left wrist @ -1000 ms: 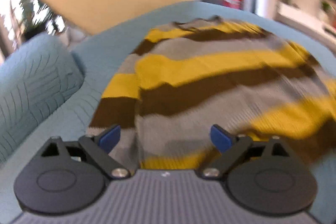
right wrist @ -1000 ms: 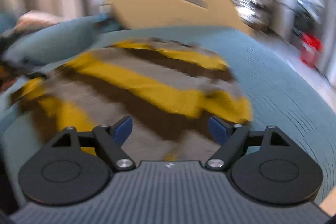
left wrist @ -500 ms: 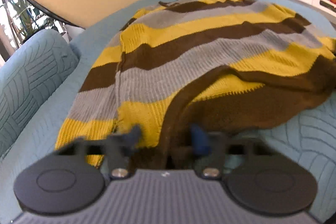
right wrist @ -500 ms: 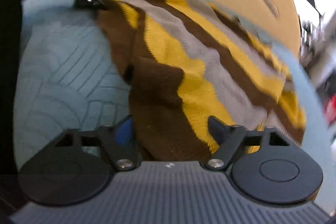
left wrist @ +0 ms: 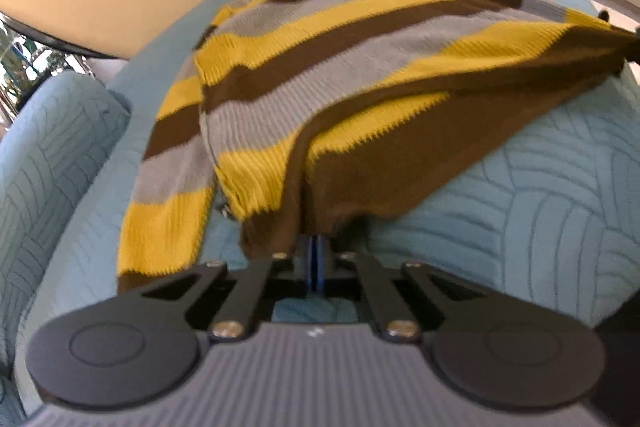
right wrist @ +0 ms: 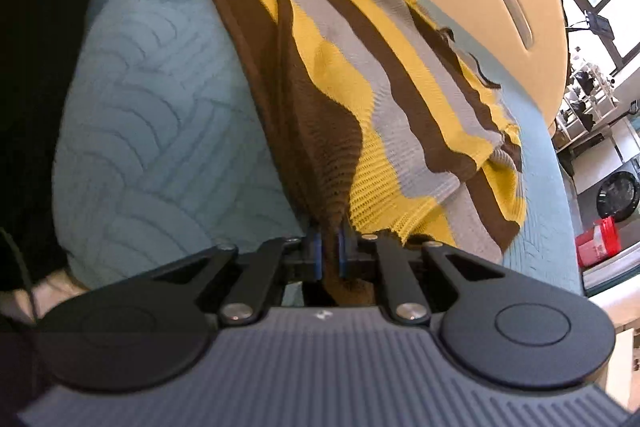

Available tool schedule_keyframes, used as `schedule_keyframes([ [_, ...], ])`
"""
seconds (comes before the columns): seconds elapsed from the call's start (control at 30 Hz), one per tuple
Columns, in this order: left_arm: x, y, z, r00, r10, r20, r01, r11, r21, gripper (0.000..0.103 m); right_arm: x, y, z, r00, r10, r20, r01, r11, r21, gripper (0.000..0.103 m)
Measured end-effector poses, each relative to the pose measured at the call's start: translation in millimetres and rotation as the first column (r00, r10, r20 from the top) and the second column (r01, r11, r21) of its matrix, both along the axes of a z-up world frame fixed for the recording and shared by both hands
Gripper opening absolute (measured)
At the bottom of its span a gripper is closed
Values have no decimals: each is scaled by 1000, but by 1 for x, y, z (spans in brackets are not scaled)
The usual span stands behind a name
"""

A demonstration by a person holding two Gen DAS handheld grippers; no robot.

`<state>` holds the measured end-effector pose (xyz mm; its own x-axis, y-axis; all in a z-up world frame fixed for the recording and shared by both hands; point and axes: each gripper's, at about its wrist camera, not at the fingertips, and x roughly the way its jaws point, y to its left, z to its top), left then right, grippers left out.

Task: Fold clothes

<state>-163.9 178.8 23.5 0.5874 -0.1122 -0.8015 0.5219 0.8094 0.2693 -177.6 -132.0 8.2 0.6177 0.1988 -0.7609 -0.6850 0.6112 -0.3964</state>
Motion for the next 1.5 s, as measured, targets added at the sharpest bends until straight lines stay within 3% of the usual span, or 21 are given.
schedule_keyframes([
  [0.07, -4, 9, -1, 999, 21, 44, -22, 999, 25, 36, 7, 5, -4, 994, 22, -107, -24, 1000, -12, 28],
  [0.13, -3, 24, 5, 992, 86, 92, -89, 996, 28, 54, 2, 8, 5, 997, 21, -80, -23, 1000, -18, 32],
  [0.2, -1, 40, 9, 980, 141, 143, -148, 988, 44, 84, -1, 11, 18, 999, 17, -29, -17, 1000, 15, 41],
  [0.27, 9, 62, 11, 960, 203, 191, -217, 975, 56, 87, -2, 20, 30, 999, 20, 35, -21, 998, 54, 47],
  [0.4, 37, 104, 8, 939, 319, 128, -321, 947, -1, 87, 1, 37, 43, 994, 30, 103, -47, 985, 165, 53],
  [0.47, 50, 130, 10, 912, 403, 77, -396, 914, -87, 87, 8, 49, 50, 992, 15, 128, -48, 963, 263, 54],
  [0.53, 65, 158, 7, 882, 468, -52, -467, 855, -225, 87, 19, 58, 52, 991, -35, 132, -13, 937, 349, 54],
  [0.57, 70, 163, 3, 874, 477, -96, -485, 839, -248, 86, 26, 63, 51, 990, -60, 126, 5, 919, 395, 54],
  [0.63, 75, 162, -6, 875, 463, -144, -485, 845, -227, 80, 42, 77, 47, 989, -107, 100, 44, 866, 498, 54],
  [0.73, 76, 148, -16, 911, 380, -158, -406, 892, -197, 48, 62, 99, 31, 982, -178, 69, 102, 795, 598, 54],
  [0.8, 76, 146, -14, 909, 381, -167, -410, 887, -213, 10, 68, 105, 15, 979, -198, 45, 127, 771, 624, 54],
  [0.83, 77, 146, -12, 905, 394, -162, -422, 884, -203, 5, 71, 108, 7, 978, -206, 33, 139, 760, 635, 54],
  [0.93, 77, 151, -7, 899, 418, -129, -435, 885, -163, 5, 71, 109, -7, 983, -183, 13, 136, 773, 620, 54],
  [1.0, 79, 160, 6, 885, 465, -29, -465, 880, -95, 4, 75, 104, -12, 980, -199, -18, 164, 751, 640, 54],
  [1.07, 78, 172, 22, 833, 546, 91, -540, 838, -86, 4, 77, 99, -13, 976, -217, -33, 185, 729, 659, 54],
  [1.17, 91, 190, 26, 754, 646, 116, -640, 763, -90, 8, 83, 100, -19, 973, -223, -64, 215, 757, 617, 54],
  [1.2, 94, 193, 26, 735, 667, 121, -662, 745, -83, 8, 85, 101, -21, 971, -226, -74, 224, 766, 602, 54],
  [1.23, 91, 185, 28, 744, 654, 138, -652, 755, -64, 9, 85, 102, -22, 971, -230, -64, 224, 786, 576, 54],
  [1.33, 77, 160, 38, 772, 607, 188, -611, 790, -41, 36, 70, 100, -11, 973, -215, 83, 149, 863, 483, 54],
  [1.4, 56, 131, 50, 807, 549, 219, -546, 834, -79, 82, 55, 97, -7, 957, -209, 204, 114, 910, 398, 60],
  [1.5, 19, 76, 67, 862, 431, 267, -407, 902, -142, 96, 47, 95, -8, 950, -202, 239, 111, 931, 347, 60],
])
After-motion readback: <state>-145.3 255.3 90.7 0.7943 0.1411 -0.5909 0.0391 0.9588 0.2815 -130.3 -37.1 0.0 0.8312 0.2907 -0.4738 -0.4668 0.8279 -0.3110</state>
